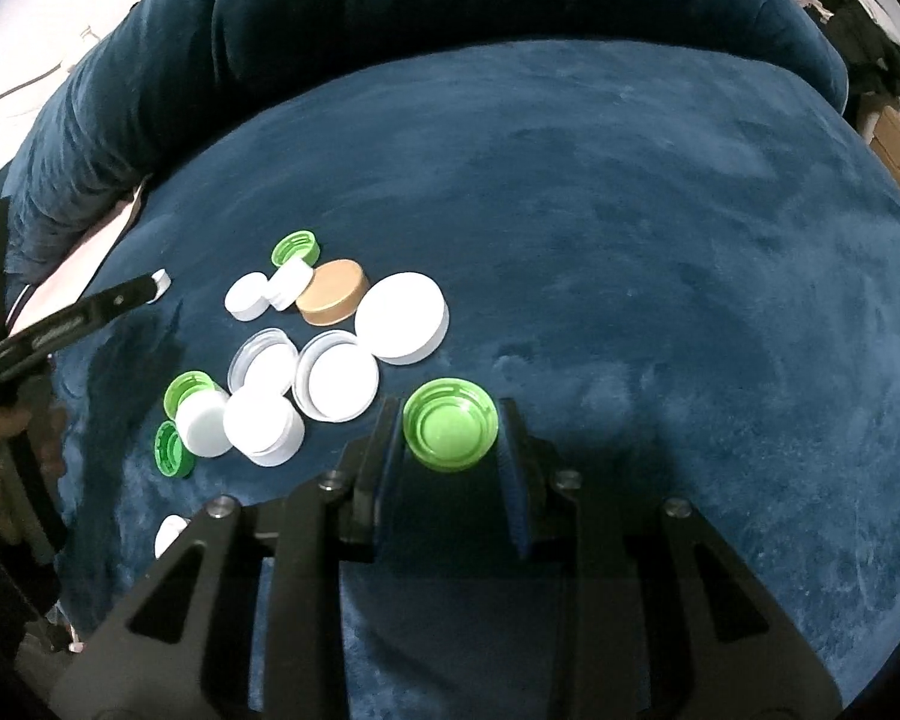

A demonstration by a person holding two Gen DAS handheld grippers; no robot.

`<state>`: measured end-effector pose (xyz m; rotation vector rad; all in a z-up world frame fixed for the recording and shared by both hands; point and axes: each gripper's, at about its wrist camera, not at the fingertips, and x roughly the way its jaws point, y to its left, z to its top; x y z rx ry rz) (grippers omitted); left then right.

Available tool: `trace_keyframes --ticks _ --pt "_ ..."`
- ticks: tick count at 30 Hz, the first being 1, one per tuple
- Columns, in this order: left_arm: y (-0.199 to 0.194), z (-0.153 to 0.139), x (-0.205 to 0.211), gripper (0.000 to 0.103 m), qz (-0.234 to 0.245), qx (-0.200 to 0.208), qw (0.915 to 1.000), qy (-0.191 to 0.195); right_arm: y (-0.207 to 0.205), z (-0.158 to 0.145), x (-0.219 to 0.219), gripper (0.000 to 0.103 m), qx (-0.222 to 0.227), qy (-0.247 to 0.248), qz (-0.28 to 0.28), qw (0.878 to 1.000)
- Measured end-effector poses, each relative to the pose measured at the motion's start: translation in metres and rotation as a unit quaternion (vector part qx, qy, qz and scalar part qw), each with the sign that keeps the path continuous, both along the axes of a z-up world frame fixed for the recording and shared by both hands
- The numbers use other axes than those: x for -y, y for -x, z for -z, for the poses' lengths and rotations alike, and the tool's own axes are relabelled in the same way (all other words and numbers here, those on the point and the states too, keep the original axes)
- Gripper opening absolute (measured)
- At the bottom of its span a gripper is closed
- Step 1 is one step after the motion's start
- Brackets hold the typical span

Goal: Organize objects
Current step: 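Grasp a green cap with the right gripper while the left gripper grasps a white cap, then carry both caps over the mesh basket and open both grippers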

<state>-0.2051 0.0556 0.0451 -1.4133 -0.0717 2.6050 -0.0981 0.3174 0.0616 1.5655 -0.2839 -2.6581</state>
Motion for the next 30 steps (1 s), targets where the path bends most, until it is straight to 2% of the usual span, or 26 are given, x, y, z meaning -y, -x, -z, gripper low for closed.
trace_keyframes --ticks 1,2,3,12,20,25,30 --pt "0.004 0.003 0.0 0.073 0.001 0.003 1.0 0.0 0.0 0.0 0.0 0.031 0.0 0.0 0.0 1.0" --pt "0.006 0.007 -0.001 0.047 0.005 0.006 1.0 -0.001 0.0 0.001 0.001 0.031 0.001 0.0 0.0 1.0" --pt "0.007 0.009 -0.001 0.031 0.009 0.012 0.9999 0.001 0.0 0.001 0.001 0.031 0.001 0.0 -0.001 1.0" --pt "-0.03 -0.008 -0.001 0.03 0.037 0.003 0.9992 0.017 -0.003 -0.009 0.011 0.031 -0.01 0.0 -0.012 1.0" --pt "-0.094 -0.048 0.009 0.03 0.05 -0.03 0.9981 0.02 -0.013 -0.035 0.04 0.031 -0.041 0.009 -0.039 0.998" --pt "-0.126 -0.069 0.036 0.03 0.032 -0.042 0.9984 0.02 -0.021 -0.047 0.062 0.031 -0.051 0.007 -0.059 0.997" --pt "-0.155 -0.096 0.087 0.03 -0.009 -0.058 0.9983 0.0 -0.03 -0.056 0.091 0.031 -0.057 0.002 -0.082 0.995"
